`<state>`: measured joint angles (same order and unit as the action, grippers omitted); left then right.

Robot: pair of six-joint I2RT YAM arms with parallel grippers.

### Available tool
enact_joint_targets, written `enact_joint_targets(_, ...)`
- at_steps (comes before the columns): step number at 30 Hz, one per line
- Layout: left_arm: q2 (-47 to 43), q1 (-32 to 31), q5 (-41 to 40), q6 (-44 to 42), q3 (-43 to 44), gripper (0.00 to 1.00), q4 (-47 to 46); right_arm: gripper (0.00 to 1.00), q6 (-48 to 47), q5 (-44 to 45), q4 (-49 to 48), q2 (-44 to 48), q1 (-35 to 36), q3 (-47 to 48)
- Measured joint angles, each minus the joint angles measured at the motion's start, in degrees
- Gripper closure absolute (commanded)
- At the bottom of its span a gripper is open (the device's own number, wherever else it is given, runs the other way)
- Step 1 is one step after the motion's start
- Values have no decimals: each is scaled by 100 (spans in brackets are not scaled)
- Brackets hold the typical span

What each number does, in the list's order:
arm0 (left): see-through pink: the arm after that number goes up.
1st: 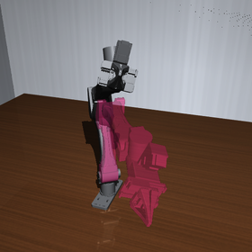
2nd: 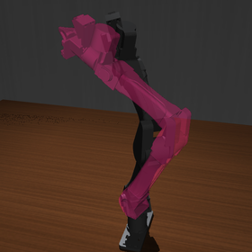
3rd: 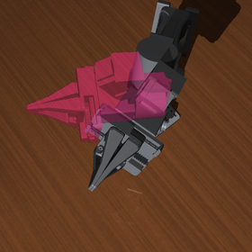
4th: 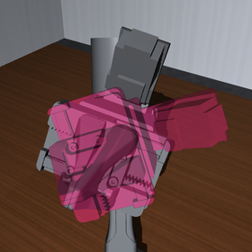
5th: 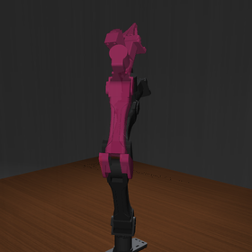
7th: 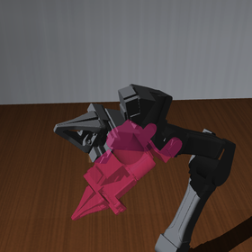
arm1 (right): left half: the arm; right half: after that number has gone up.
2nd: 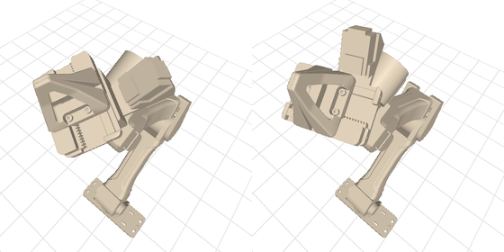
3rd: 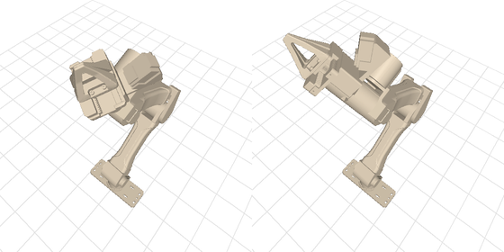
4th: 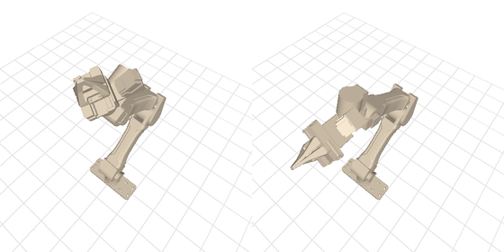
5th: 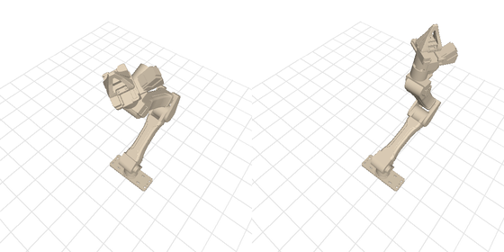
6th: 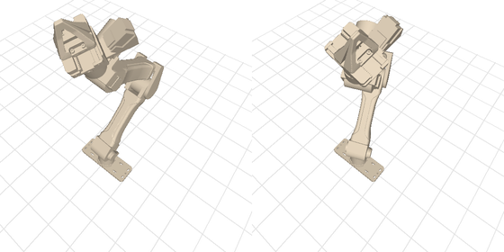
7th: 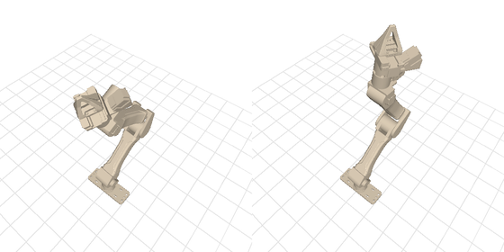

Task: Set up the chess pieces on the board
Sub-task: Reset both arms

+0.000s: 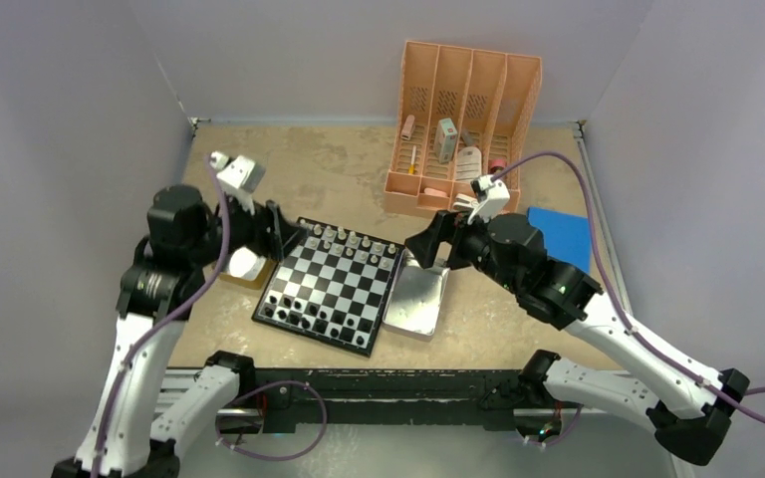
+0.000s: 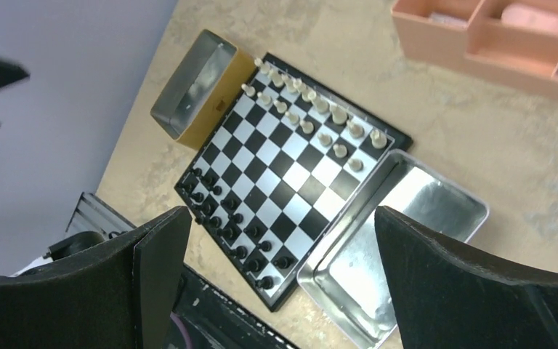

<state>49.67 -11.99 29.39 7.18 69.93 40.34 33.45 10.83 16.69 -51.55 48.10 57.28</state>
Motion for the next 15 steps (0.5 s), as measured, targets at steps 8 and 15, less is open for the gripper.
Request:
enact_joint_targets(8,-1812,0,-638,1694,-1980,30,581,1,710,170,-63,304,0,-874)
enact_joint_targets(15,-2470,2,-726,2094,-2312,29,1005,1,789,332,319,868,0,-1272)
